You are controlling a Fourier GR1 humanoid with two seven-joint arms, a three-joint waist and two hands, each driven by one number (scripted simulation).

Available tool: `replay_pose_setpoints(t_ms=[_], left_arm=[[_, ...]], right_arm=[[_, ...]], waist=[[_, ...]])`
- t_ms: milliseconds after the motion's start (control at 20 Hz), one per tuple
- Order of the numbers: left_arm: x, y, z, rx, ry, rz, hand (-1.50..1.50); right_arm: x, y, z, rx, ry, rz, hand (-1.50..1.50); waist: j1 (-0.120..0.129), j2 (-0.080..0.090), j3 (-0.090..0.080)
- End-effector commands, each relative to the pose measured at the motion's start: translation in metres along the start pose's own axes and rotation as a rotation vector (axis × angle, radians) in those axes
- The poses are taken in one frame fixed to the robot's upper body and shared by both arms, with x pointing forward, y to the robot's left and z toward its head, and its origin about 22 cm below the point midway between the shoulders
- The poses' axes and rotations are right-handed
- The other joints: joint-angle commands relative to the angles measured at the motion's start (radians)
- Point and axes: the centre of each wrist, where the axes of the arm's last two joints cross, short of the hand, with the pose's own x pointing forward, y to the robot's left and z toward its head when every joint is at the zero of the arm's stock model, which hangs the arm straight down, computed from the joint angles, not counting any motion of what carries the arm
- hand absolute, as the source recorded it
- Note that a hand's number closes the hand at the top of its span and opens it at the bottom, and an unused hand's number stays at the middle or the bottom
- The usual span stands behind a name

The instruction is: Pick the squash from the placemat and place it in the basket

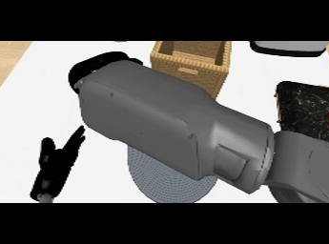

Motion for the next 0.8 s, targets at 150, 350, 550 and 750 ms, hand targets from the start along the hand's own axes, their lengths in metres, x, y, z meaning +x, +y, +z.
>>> replay_pose_setpoints(t_ms=[150,350,550,750], left_arm=[[-0.017,-0.006,-0.002,0.019,0.069,0.014,0.00],[-0.020,-0.009,0.004,0.030,0.072,0.013,0.00],[-0.024,0.022,-0.001,0.052,0.083,0.020,0.00],[-0.024,0.017,0.009,0.024,0.075,0.020,0.00]], right_arm=[[0.023,0.036,-0.006,0.000,0.097,0.033,-1.50],[0.022,0.050,-0.022,0.034,0.141,0.093,-1.50],[0.023,0.068,-0.034,0.053,0.134,0.067,-1.50],[0.016,0.086,-0.057,0.062,0.161,0.061,-1.50]], waist=[[-0.027,0.002,-0.005],[-0.040,0.000,-0.004],[-0.041,0.004,-0.005],[-0.036,0.005,-0.004]])
